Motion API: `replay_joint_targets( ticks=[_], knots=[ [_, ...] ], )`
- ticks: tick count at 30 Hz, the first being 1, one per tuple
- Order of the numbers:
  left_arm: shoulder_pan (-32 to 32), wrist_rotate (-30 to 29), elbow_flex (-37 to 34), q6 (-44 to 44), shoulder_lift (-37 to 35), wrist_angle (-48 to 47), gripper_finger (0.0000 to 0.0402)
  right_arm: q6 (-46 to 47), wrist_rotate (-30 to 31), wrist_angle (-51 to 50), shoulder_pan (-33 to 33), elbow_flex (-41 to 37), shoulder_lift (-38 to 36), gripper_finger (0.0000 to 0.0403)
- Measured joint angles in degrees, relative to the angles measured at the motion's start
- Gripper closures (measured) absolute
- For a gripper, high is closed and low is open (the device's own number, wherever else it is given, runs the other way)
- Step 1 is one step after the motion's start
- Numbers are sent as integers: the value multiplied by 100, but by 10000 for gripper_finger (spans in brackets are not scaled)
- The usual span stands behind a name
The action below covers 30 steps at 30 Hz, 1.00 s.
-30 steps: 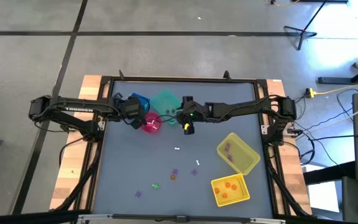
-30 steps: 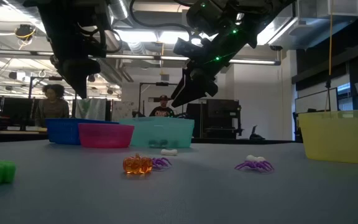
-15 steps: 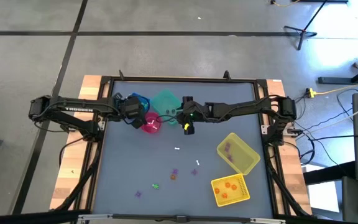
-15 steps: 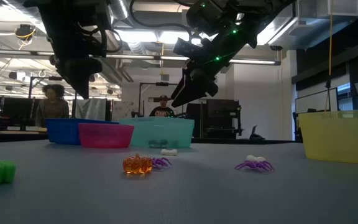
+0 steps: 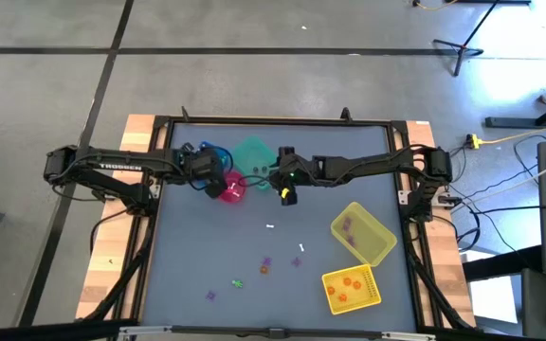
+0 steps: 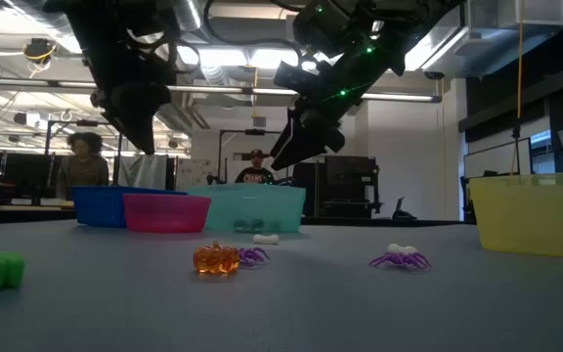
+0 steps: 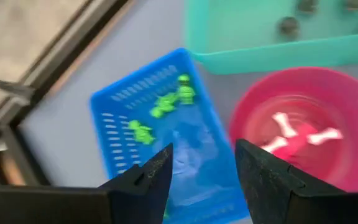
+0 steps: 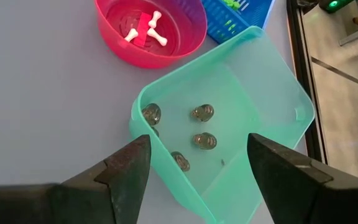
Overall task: Sort Halloween decoration
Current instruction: Put the green skeleton toy into the blue bin
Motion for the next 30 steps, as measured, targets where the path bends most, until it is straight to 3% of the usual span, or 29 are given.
replay_joint_targets(
  ticks=[6,15,23,30],
  knots=[
    [-217,935,0,19,-13,532,245,0,18,-50,0,0,0,136],
    [-751,2835,0,-167,-13,1806,245,-2,20,-48,0,0,0,136],
    [-1860,2944,0,-337,42,3322,245,-2,20,-44,0,0,0,136],
    [-3041,2656,0,-379,607,3734,245,-2,17,-46,-1,0,0,136]
  ],
)
